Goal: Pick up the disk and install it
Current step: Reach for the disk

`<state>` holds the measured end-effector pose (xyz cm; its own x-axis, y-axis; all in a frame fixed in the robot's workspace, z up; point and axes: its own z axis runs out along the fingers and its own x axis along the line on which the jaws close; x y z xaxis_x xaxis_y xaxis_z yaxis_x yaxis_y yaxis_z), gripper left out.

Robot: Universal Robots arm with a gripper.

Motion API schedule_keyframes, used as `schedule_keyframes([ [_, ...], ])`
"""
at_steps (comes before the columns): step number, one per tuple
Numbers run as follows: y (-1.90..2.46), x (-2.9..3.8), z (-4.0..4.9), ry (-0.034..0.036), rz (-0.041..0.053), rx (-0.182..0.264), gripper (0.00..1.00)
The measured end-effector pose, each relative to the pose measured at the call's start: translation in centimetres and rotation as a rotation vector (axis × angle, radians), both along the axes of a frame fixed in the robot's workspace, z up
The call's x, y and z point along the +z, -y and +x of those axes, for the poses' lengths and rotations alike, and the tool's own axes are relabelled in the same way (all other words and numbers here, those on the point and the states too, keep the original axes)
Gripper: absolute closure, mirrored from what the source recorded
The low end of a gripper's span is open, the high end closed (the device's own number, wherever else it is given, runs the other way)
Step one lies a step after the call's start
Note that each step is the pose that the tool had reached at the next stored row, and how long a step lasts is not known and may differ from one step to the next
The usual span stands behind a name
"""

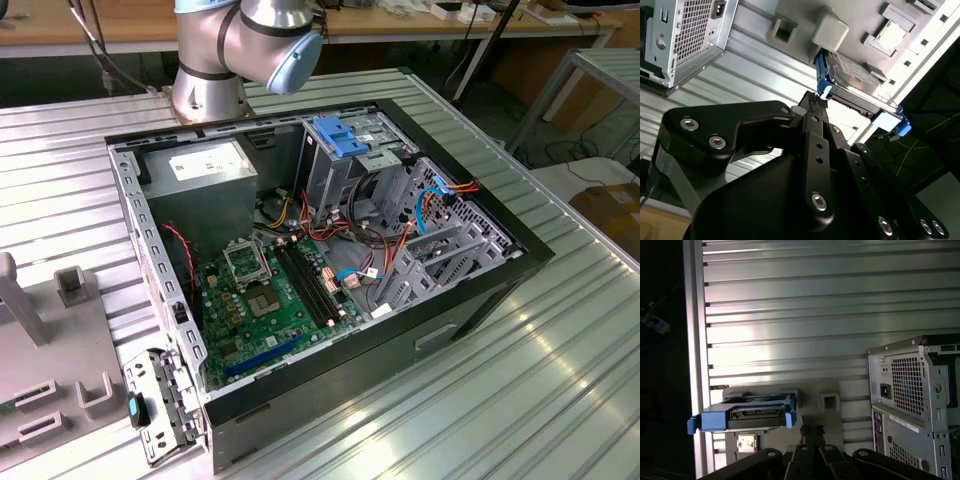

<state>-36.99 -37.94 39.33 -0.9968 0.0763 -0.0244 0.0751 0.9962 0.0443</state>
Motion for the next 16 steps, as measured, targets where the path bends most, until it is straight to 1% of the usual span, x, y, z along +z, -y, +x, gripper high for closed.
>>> schedule_keyframes([
  [1, -0.04, 0.00, -0.30, 0.0000, 0.0001, 0.000, 0.89],
  [3, -0.25, 0.00, -1.65, 0.0000, 0.0000, 0.000, 0.89],
  [4, -0.27, 0.00, -2.22, 0.0001, 0.0000, 0.000, 0.89],
  [5, -0.30, 0.00, -3.20, 0.0001, 0.0000, 0.000, 0.89],
  [9, -0.45, -0.01, -6.19, 0.0001, 0.0001, 0.000, 0.89],
  [10, -0.47, 0.00, -6.65, 0.0001, 0.0001, 0.000, 0.89],
  [12, -0.53, 0.00, -7.98, 0.0000, 0.0000, 0.000, 0.89],
  [14, -0.58, 0.01, -9.12, -0.0001, 0.0000, 0.000, 0.89],
  [15, -0.60, 0.00, -9.52, 0.0000, 0.0001, 0.000, 0.89],
  [16, -0.59, -0.01, -9.70, 0.0001, 0.0001, 0.000, 0.89],
])
